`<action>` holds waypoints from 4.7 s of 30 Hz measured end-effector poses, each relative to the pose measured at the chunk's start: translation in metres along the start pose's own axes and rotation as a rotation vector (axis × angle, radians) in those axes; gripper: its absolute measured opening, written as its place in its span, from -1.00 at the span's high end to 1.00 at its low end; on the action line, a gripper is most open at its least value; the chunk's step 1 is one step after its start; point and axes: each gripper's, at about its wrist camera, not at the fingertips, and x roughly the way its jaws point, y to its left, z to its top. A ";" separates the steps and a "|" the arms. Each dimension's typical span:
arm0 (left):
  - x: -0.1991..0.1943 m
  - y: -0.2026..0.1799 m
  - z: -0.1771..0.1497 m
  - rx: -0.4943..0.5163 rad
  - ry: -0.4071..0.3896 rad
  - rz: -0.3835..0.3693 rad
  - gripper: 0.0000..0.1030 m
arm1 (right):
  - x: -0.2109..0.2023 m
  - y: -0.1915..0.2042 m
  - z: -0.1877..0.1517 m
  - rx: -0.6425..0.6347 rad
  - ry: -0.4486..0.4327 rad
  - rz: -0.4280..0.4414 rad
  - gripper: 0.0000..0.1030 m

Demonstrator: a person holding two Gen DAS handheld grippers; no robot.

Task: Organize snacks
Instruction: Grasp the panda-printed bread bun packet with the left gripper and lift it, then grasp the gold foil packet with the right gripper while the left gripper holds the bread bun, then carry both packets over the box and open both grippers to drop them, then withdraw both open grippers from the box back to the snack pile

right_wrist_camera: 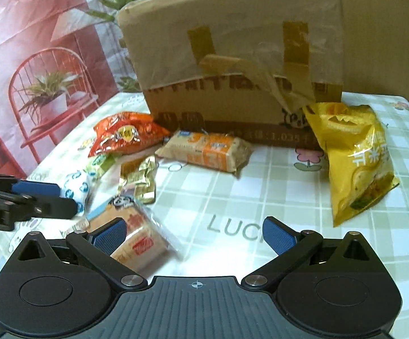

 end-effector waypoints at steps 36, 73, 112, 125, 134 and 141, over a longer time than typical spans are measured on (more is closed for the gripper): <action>-0.016 -0.014 0.005 0.044 -0.165 0.144 -0.43 | 0.029 -0.036 -0.004 0.062 0.046 -0.003 -0.72; -0.062 0.074 0.010 -0.255 -0.306 0.334 -0.43 | 0.099 0.073 0.044 -0.257 0.024 0.123 0.14; 0.049 -0.031 0.244 0.009 -0.395 0.217 -0.46 | 0.009 -0.096 0.232 -0.096 -0.381 -0.155 -0.35; -0.020 -0.036 0.201 0.064 -0.464 0.174 -0.46 | -0.055 -0.105 0.185 -0.019 -0.441 -0.075 -0.74; -0.051 -0.031 0.152 0.005 -0.475 0.211 -0.46 | -0.085 -0.098 0.141 -0.016 -0.447 -0.060 -0.80; -0.056 -0.024 0.107 0.013 -0.459 0.231 -0.46 | -0.092 -0.102 0.098 -0.024 -0.436 -0.059 -0.81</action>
